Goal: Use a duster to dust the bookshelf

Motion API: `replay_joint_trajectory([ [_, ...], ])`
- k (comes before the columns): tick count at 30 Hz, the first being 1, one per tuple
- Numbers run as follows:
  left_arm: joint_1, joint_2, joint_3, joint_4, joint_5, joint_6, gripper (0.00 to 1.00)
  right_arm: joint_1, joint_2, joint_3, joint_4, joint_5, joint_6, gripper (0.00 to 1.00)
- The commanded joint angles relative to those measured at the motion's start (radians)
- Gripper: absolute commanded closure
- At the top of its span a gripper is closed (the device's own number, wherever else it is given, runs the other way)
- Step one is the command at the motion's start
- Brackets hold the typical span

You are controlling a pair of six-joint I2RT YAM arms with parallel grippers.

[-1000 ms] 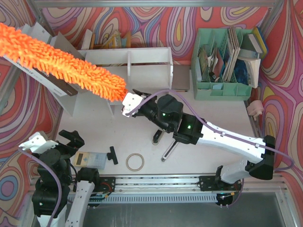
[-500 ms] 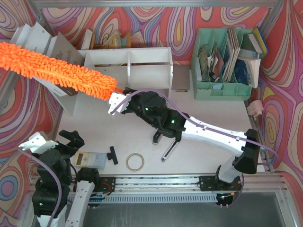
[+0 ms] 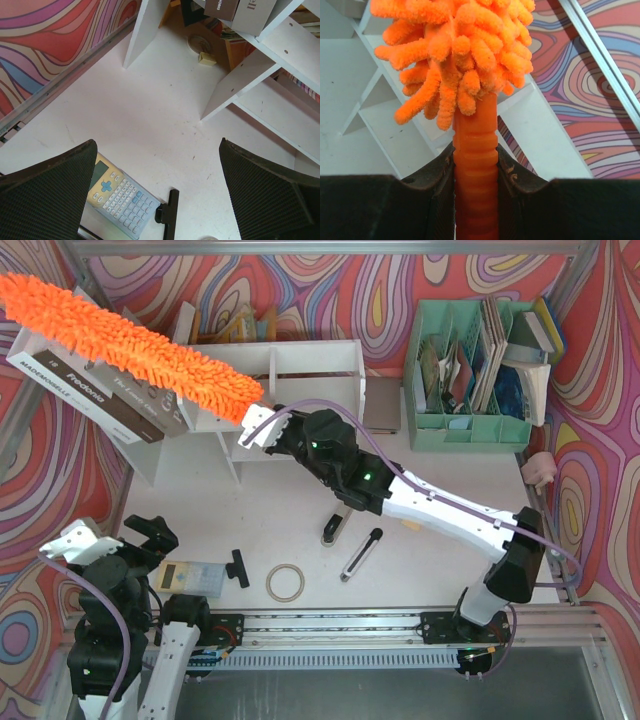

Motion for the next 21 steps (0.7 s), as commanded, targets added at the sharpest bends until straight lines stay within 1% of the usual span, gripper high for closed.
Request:
replay_joint_trajectory([
  [1, 0.006, -0.015, -0.006, 0.015, 0.008, 0.015, 0.02, -0.030, 0.016, 0.042, 0.050, -0.022, 0.054, 1.00],
  [6, 0.006, -0.014, -0.006, 0.015, 0.008, 0.015, 0.02, -0.041, 0.030, 0.047, 0.045, -0.030, 0.062, 1.00],
  [11, 0.006, -0.015, -0.006, 0.016, 0.008, 0.015, 0.02, -0.097, 0.072, 0.078, 0.037, -0.004, 0.103, 1.00],
  [16, 0.006, -0.015, -0.005, 0.015, 0.009, 0.015, 0.02, -0.155, 0.122, 0.153, 0.012, 0.026, 0.141, 1.00],
  [19, 0.006, -0.017, -0.005, 0.015, 0.009, 0.015, 0.02, -0.167, 0.144, 0.207, -0.001, 0.059, 0.140, 1.00],
  [21, 0.006, -0.018, -0.005, 0.015, 0.007, 0.015, 0.01, -0.167, 0.140, 0.217, 0.000, 0.054, 0.136, 1.00],
])
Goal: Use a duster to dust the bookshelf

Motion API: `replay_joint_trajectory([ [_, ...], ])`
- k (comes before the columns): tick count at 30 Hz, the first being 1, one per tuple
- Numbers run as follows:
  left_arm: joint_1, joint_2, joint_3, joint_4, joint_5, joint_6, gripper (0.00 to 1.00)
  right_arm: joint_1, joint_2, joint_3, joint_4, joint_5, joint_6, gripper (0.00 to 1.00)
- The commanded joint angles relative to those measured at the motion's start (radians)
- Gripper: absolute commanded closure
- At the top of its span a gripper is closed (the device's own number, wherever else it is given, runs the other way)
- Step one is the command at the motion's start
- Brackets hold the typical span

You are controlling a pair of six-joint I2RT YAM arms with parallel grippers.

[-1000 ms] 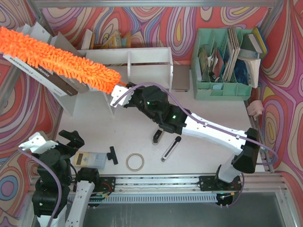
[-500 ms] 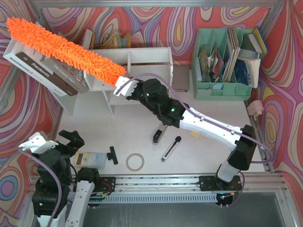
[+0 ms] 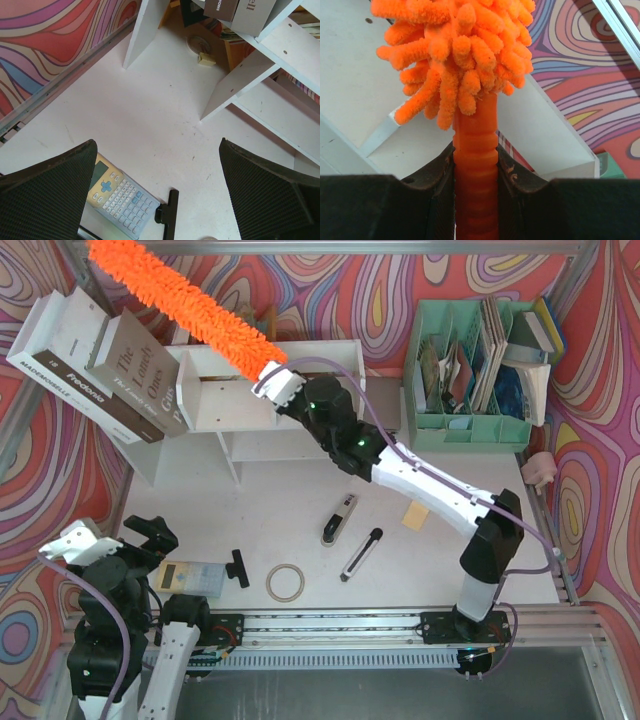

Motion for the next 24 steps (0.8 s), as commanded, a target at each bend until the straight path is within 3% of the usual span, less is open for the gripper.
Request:
replay_joint_trajectory([
  [1, 0.006, -0.015, -0.005, 0.016, 0.006, 0.014, 0.02, 0.002, -0.030, 0.068, 0.057, 0.012, 0.039, 1.00],
  [6, 0.006, -0.018, -0.006, 0.015, 0.003, 0.013, 0.02, 0.035, -0.131, -0.016, 0.073, -0.079, 0.066, 1.00],
  [16, 0.006, -0.013, -0.005, 0.015, 0.003, 0.013, 0.02, 0.176, -0.233, -0.158, 0.074, -0.071, 0.007, 1.00],
  [24, 0.006, -0.010, -0.006, 0.015, 0.006, 0.013, 0.02, 0.186, -0.233, -0.187, 0.080, -0.056, 0.021, 1.00],
])
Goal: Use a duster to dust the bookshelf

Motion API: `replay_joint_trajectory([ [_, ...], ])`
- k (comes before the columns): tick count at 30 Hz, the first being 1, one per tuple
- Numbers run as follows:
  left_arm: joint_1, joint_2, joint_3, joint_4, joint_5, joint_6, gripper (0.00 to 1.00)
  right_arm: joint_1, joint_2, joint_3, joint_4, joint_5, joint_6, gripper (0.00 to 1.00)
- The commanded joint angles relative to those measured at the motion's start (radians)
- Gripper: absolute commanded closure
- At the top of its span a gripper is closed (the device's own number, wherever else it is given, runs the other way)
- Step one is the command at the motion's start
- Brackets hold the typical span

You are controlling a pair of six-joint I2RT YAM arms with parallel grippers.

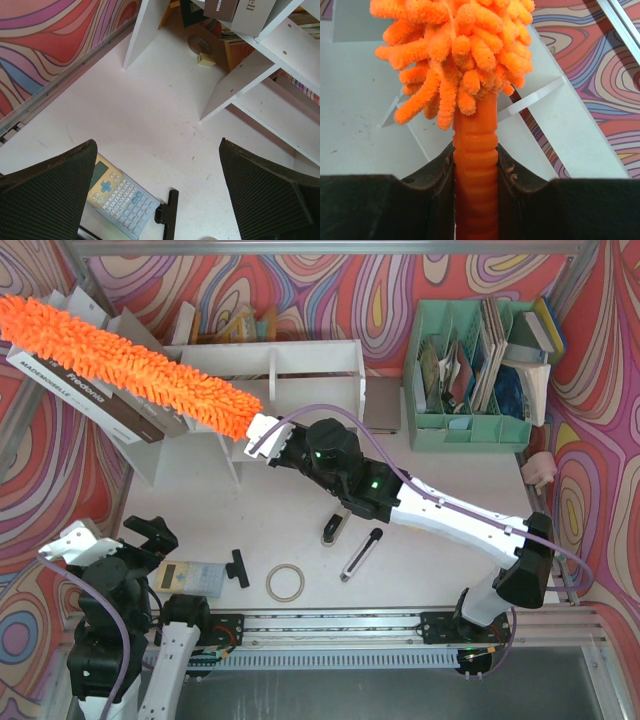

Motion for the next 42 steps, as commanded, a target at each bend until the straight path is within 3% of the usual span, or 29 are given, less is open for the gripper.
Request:
replay_joint_trajectory([
  [1, 0.006, -0.006, -0.006, 0.016, 0.006, 0.014, 0.02, -0.004, -0.024, 0.005, 0.085, 0.019, 0.015, 1.00],
  [15, 0.006, -0.009, -0.006, 0.016, 0.005, 0.014, 0.02, -0.040, 0.059, 0.012, 0.151, 0.070, -0.017, 1.00],
  [23, 0.005, -0.021, -0.006, 0.015, 0.000, 0.012, 0.02, -0.143, 0.166, 0.169, 0.154, 0.152, -0.002, 1.00],
  [28, 0.006, -0.022, -0.006, 0.014, 0.003, 0.013, 0.02, -0.186, 0.247, 0.368, 0.048, 0.211, 0.020, 1.00],
  [34, 0.006, -0.026, -0.006, 0.016, 0.002, 0.013, 0.02, -0.177, 0.148, 0.286, 0.049, 0.121, 0.053, 1.00],
  [42, 0.006, -0.022, -0.007, 0.017, 0.005, 0.014, 0.02, -0.121, -0.061, 0.027, 0.041, 0.083, 0.040, 1.00],
])
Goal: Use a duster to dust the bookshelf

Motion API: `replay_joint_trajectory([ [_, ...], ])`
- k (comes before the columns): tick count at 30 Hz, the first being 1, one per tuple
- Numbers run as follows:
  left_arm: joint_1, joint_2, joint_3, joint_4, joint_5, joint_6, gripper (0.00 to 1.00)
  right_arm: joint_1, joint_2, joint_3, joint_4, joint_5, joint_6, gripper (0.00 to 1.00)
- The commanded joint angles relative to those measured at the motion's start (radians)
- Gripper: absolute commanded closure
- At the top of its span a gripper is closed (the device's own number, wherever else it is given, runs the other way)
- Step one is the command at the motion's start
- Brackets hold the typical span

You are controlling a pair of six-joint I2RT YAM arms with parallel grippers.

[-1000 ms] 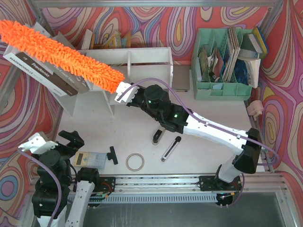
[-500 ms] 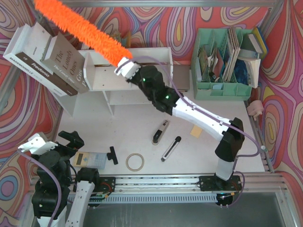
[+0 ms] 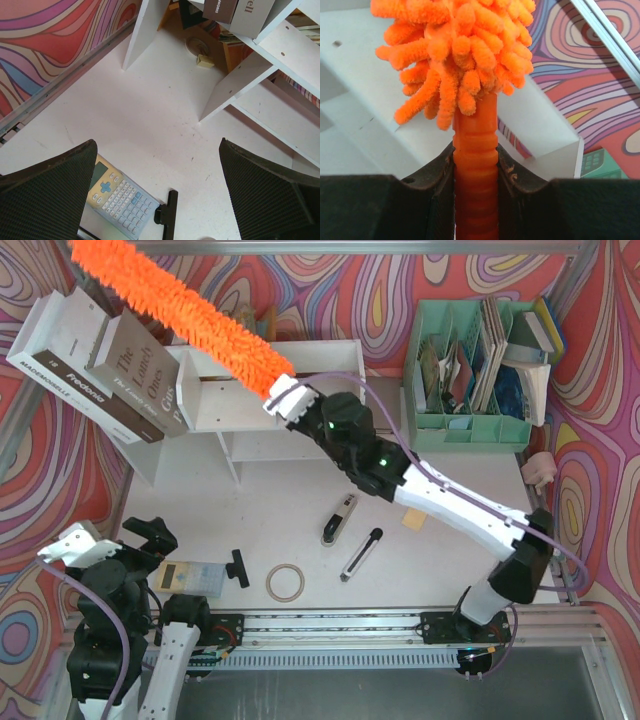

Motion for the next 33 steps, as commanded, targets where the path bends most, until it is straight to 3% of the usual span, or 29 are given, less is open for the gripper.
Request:
replay_joint_trajectory([
  [1, 0.006, -0.011, -0.007, 0.017, 0.005, 0.013, 0.02, 0.028, -0.172, -0.108, 0.028, -0.049, 0.033, 1.00],
  [11, 0.006, 0.011, -0.005, 0.017, 0.012, 0.015, 0.02, 0.082, -0.382, -0.331, -0.099, -0.107, 0.077, 1.00],
  [33, 0.006, 0.019, -0.006, 0.016, 0.009, 0.015, 0.02, 0.110, -0.341, -0.285, -0.156, -0.108, 0.041, 1.00],
])
